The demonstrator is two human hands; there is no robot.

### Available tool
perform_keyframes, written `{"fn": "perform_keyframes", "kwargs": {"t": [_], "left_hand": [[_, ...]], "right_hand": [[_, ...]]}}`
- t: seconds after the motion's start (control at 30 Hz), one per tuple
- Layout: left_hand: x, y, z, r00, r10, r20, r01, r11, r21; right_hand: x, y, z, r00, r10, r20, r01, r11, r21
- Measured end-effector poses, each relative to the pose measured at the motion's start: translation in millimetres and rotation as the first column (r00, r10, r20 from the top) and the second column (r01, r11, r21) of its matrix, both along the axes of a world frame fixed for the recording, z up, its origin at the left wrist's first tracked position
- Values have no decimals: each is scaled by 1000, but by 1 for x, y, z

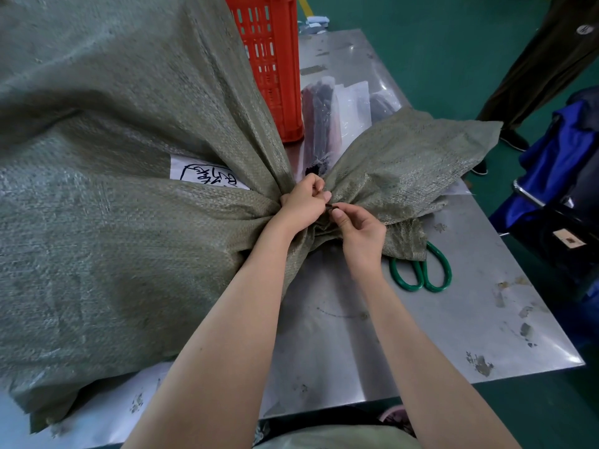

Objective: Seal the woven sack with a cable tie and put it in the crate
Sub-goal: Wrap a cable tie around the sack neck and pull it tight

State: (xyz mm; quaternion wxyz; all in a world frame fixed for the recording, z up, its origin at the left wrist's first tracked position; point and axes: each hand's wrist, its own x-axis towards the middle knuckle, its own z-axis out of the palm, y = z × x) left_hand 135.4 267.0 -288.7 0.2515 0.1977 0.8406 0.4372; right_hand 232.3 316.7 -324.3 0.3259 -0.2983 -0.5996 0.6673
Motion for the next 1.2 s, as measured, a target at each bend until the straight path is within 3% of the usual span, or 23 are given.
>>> {"fn": "perform_keyframes", "kwargs": {"t": [0.37,0.87,1.2], "left_hand": [[-1,-1,-3,999,-34,-15,33,999,-19],[2,-4,-2,986,-138,-96,125,984,-125],[0,-3,-3,995,-95,-30,93,993,-69]], "right_hand": [[5,5,4,987,126,-95,-141,976,-169],[9,6,8,974,198,-114,-217,956,-195],[4,4,5,968,198,-153,-231,944,-235]]}}
